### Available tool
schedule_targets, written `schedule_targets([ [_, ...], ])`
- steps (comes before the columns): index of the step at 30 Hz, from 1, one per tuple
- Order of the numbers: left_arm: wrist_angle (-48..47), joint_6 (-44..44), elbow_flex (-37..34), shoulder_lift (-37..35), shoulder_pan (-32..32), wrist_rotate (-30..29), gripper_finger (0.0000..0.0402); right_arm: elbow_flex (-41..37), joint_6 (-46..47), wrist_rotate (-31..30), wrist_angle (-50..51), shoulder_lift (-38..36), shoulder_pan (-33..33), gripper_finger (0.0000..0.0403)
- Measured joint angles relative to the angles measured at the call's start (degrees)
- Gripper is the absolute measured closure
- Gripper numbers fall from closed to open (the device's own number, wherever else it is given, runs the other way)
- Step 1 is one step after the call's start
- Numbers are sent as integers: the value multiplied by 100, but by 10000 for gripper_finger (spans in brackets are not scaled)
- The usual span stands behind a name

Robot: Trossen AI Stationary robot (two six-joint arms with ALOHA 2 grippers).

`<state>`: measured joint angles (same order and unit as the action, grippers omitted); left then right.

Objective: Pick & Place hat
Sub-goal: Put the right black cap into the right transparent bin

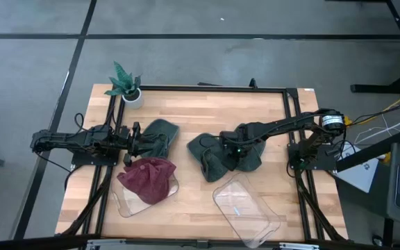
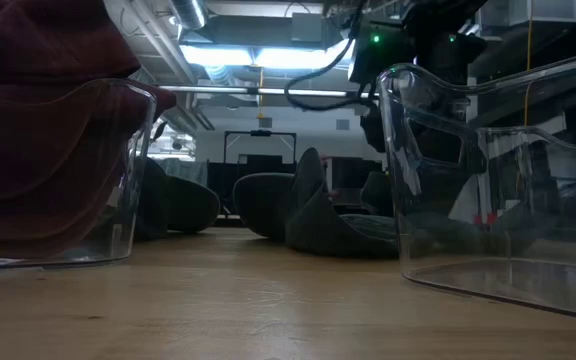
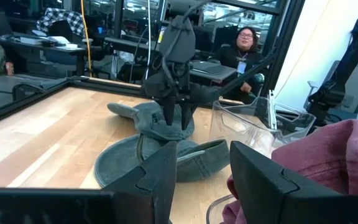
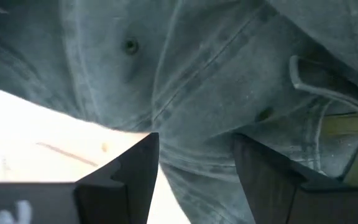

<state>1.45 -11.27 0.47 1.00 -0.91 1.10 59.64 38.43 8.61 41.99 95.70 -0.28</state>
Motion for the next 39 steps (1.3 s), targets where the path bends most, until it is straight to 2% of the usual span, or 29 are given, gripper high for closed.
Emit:
schedule_targets([
  [8, 2, 1, 0, 0, -1, -1, 258, 0, -191, -3, -220, 558, 54, 198],
  [14, 2, 0, 0, 2, 0, -2, 258, 8, -441, -321, -418, 617, 55, 206],
  [17, 0, 2, 0, 0, 0, 0, 258, 7, -463, -406, -427, 618, 11, 236],
  [23, 2, 1, 0, 1, -1, 0, 258, 7, -460, -445, -544, 625, -64, 331],
  [27, 2, 1, 0, 0, -1, 0, 258, 2, -455, -253, -608, 601, -136, 386],
  [34, 2, 2, 0, 0, -1, 0, 258, 89, -261, 144, -639, 349, -362, 365],
  [39, 2, 0, 0, 0, -2, 0, 258, 168, -132, 415, -648, 58, -498, 389],
])
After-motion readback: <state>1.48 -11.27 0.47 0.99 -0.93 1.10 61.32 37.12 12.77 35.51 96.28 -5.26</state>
